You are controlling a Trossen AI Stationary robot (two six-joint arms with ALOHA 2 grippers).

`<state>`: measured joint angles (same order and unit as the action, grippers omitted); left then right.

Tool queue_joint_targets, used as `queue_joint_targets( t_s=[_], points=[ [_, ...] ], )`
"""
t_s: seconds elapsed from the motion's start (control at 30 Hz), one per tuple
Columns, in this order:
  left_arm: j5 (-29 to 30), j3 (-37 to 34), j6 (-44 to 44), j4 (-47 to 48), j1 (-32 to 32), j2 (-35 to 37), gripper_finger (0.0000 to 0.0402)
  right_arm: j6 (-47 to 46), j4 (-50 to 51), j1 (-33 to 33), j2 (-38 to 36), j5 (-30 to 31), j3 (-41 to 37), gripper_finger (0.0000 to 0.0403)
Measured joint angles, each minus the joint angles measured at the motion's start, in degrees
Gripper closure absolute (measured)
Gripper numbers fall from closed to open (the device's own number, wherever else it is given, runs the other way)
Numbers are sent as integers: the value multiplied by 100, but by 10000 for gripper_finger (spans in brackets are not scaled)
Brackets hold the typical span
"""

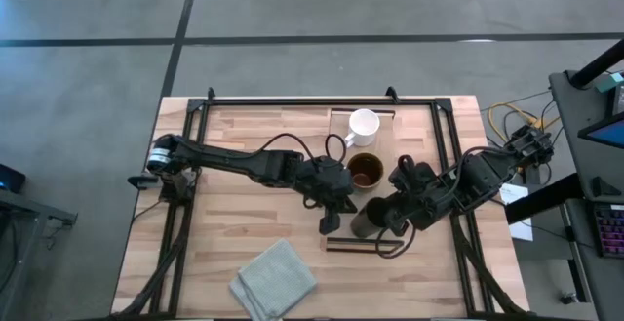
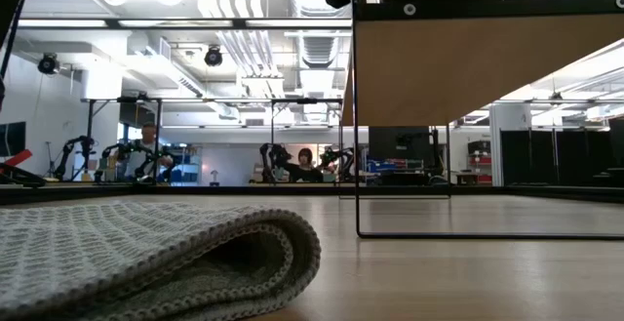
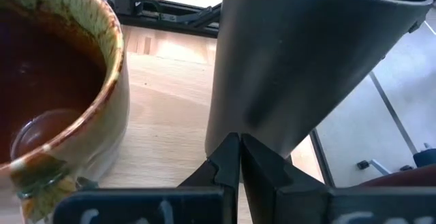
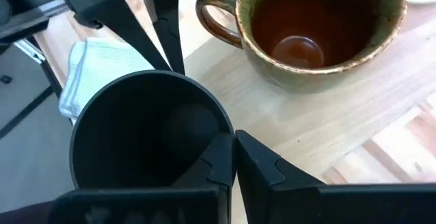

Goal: Stack small to large cups/mugs on shelf
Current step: Put the black cup on the shelf

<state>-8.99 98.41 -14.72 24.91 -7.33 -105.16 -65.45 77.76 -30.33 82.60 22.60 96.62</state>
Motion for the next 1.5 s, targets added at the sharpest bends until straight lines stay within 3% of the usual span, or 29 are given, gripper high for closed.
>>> queue_joint_targets(
  t_s=[1.0, 1.5],
  points=[
    [3, -31, -13, 4, 79, 9, 402, 513, 240, 299, -1, -35, -129, 394],
    [1, -33, -11, 4, 87, 9, 402, 390, -27, 299, -1, -75, -375, 358]
  ],
)
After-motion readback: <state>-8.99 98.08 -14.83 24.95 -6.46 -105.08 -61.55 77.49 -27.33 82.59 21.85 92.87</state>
